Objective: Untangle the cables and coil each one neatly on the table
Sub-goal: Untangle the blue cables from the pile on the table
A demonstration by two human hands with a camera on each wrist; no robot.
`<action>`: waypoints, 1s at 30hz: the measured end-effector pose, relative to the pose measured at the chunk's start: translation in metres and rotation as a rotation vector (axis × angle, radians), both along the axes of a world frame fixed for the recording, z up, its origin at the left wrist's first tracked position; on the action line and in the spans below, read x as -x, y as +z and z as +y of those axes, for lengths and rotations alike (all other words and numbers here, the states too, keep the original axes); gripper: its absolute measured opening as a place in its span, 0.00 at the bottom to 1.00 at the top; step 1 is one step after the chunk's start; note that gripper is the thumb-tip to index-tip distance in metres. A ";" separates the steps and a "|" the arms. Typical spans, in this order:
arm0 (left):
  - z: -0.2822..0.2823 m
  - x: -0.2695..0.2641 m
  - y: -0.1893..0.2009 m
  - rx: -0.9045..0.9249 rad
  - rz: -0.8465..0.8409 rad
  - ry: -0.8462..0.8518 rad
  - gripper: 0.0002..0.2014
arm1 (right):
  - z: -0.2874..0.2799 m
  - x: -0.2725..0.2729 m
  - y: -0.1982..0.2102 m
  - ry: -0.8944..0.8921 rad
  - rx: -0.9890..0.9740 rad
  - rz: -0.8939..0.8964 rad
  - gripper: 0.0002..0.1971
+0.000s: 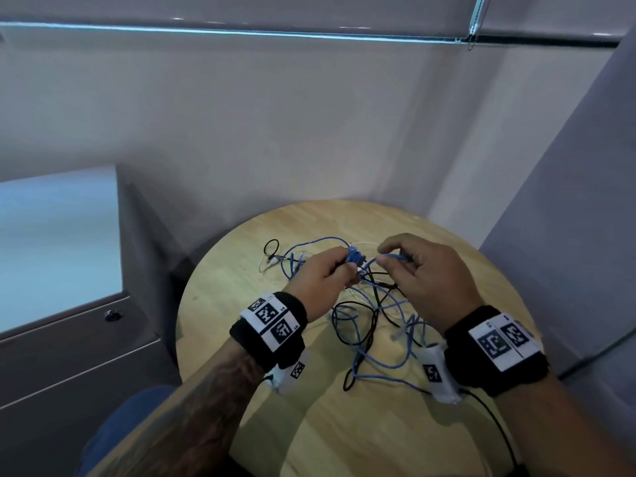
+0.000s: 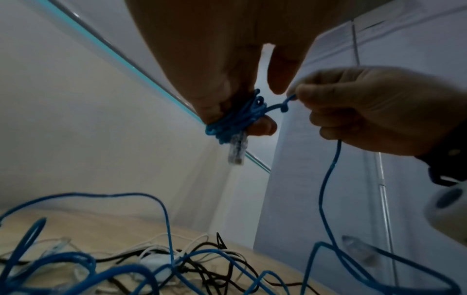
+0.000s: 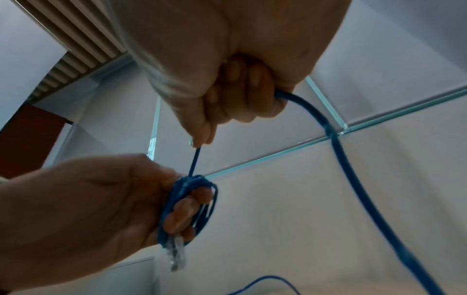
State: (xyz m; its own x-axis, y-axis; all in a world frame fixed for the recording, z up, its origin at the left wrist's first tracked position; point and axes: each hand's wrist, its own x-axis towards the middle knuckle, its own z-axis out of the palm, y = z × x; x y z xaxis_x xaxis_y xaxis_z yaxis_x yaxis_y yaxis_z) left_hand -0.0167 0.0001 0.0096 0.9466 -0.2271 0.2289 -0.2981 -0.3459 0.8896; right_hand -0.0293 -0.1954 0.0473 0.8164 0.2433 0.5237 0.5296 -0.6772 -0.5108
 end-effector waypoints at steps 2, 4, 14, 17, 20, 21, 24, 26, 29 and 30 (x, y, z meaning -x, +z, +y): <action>0.004 0.001 0.003 -0.211 -0.093 -0.006 0.07 | -0.008 -0.003 0.000 -0.066 0.092 -0.004 0.05; 0.007 0.001 0.003 -0.343 -0.163 -0.014 0.06 | -0.009 -0.005 -0.003 -0.082 0.173 -0.018 0.08; -0.002 0.004 0.000 -0.303 -0.092 -0.117 0.12 | -0.010 -0.021 -0.007 -0.135 0.070 -0.045 0.28; -0.009 0.009 0.005 0.117 0.146 -0.193 0.13 | -0.009 -0.027 -0.017 -0.111 -0.138 0.043 0.24; -0.008 0.006 0.014 0.768 0.450 -0.222 0.15 | 0.004 -0.028 -0.034 -0.019 -0.227 0.149 0.18; -0.005 0.004 0.017 0.943 0.515 -0.233 0.15 | 0.009 -0.026 -0.042 0.022 -0.191 0.193 0.15; 0.009 -0.008 0.017 1.321 0.535 -0.223 0.13 | 0.024 -0.014 -0.059 0.153 -0.061 0.358 0.11; 0.016 -0.016 0.012 1.384 0.457 -0.135 0.13 | 0.031 -0.006 -0.058 0.213 -0.014 0.421 0.11; 0.021 -0.025 0.003 1.238 0.284 0.059 0.10 | 0.031 0.002 -0.047 0.258 0.043 0.395 0.08; 0.021 -0.027 0.000 1.142 0.220 0.151 0.10 | 0.031 0.004 -0.043 0.267 0.069 0.381 0.10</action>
State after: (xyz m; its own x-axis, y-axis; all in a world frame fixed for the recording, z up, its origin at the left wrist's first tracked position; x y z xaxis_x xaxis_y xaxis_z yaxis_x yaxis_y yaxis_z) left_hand 0.0102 0.0206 0.0092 0.9910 0.1220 0.0549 -0.1229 0.6684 0.7335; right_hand -0.0331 -0.1645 0.0045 0.8516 0.4945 0.1741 0.4731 -0.5821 -0.6613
